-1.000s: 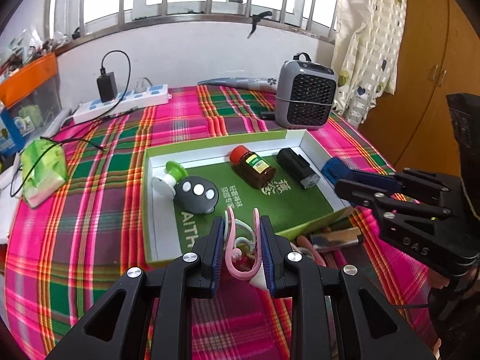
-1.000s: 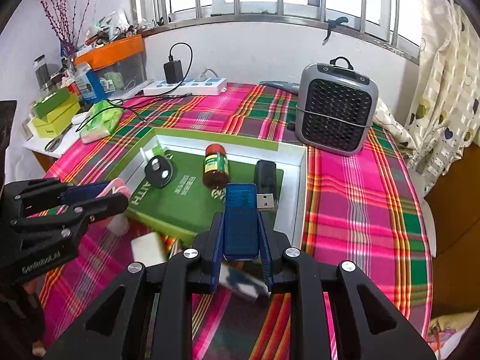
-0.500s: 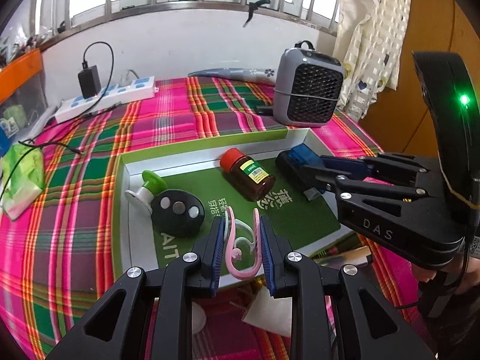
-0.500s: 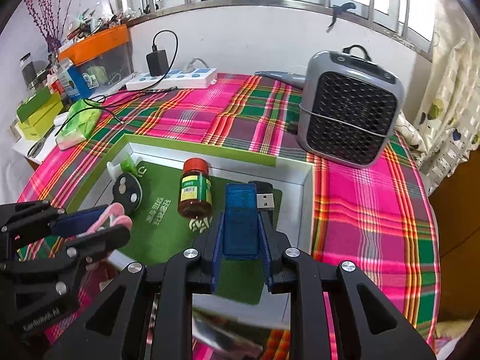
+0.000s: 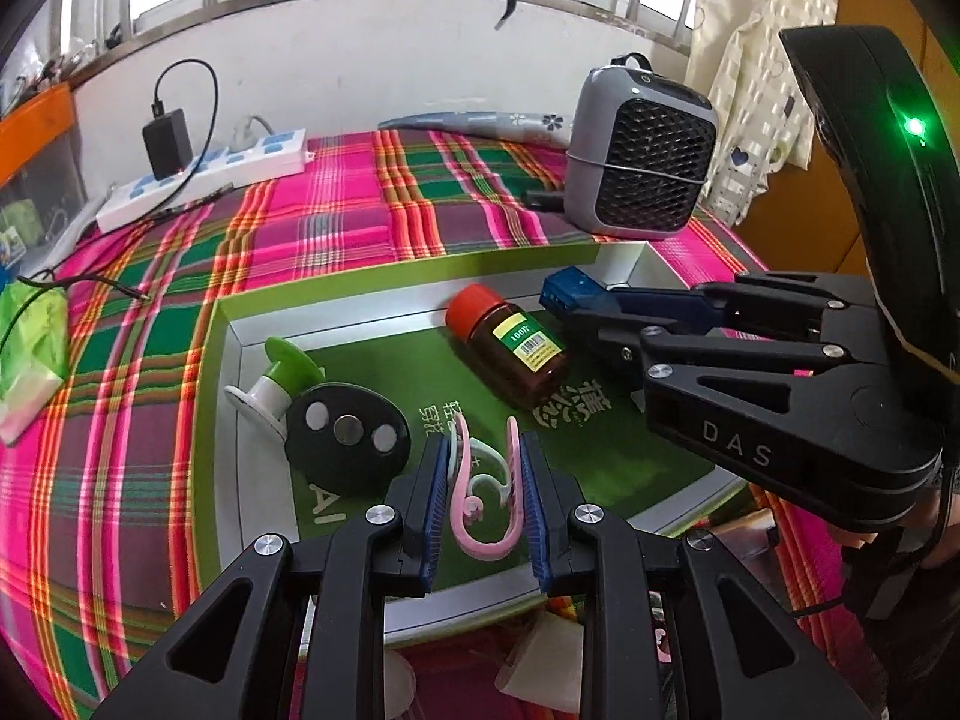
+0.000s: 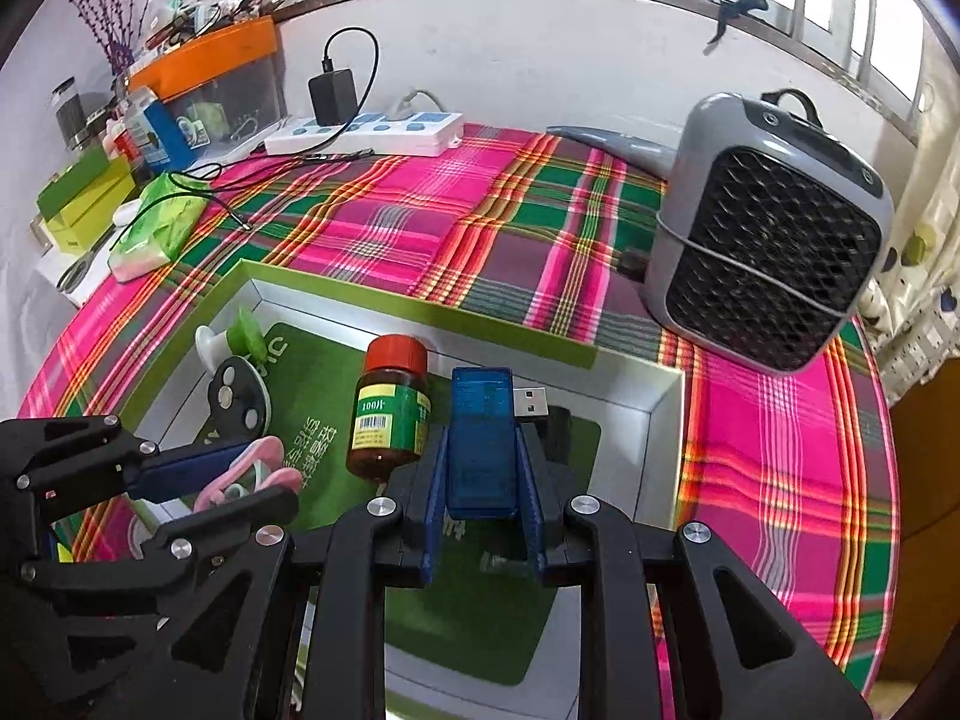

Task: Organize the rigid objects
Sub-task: 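Carry pink clip in left tool while right tool carries USB stick into box, then lower clip into box and open left tool while right tool releases USB stick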

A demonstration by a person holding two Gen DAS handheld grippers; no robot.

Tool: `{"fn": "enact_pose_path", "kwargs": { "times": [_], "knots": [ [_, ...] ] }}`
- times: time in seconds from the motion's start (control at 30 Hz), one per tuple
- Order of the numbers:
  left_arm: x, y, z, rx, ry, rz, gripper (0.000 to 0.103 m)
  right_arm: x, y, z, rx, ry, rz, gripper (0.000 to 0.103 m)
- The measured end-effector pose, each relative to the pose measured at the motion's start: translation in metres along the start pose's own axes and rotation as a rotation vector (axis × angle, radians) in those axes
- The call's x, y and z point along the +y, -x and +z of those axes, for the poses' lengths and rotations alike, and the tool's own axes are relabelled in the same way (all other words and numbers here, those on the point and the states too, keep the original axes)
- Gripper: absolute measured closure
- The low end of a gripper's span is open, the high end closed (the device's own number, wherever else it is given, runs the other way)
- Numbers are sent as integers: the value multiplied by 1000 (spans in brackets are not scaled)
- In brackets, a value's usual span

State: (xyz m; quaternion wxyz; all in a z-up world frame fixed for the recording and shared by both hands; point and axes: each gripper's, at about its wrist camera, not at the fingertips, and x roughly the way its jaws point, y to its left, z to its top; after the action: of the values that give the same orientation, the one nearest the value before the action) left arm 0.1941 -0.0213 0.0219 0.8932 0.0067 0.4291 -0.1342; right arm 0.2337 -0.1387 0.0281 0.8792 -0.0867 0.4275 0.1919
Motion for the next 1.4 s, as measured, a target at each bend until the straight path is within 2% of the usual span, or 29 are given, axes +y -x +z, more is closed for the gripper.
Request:
{"fn": "enact_pose_path", "kwargs": {
  "times": [1.17, 1.4],
  "knots": [
    [5, -18, -1, 34, 17, 3, 79, 13, -26, 7, 48, 69, 14, 80],
    [4, -18, -1, 35, 19, 9, 71, 14, -26, 7, 44, 64, 17, 80]
  ]
}}
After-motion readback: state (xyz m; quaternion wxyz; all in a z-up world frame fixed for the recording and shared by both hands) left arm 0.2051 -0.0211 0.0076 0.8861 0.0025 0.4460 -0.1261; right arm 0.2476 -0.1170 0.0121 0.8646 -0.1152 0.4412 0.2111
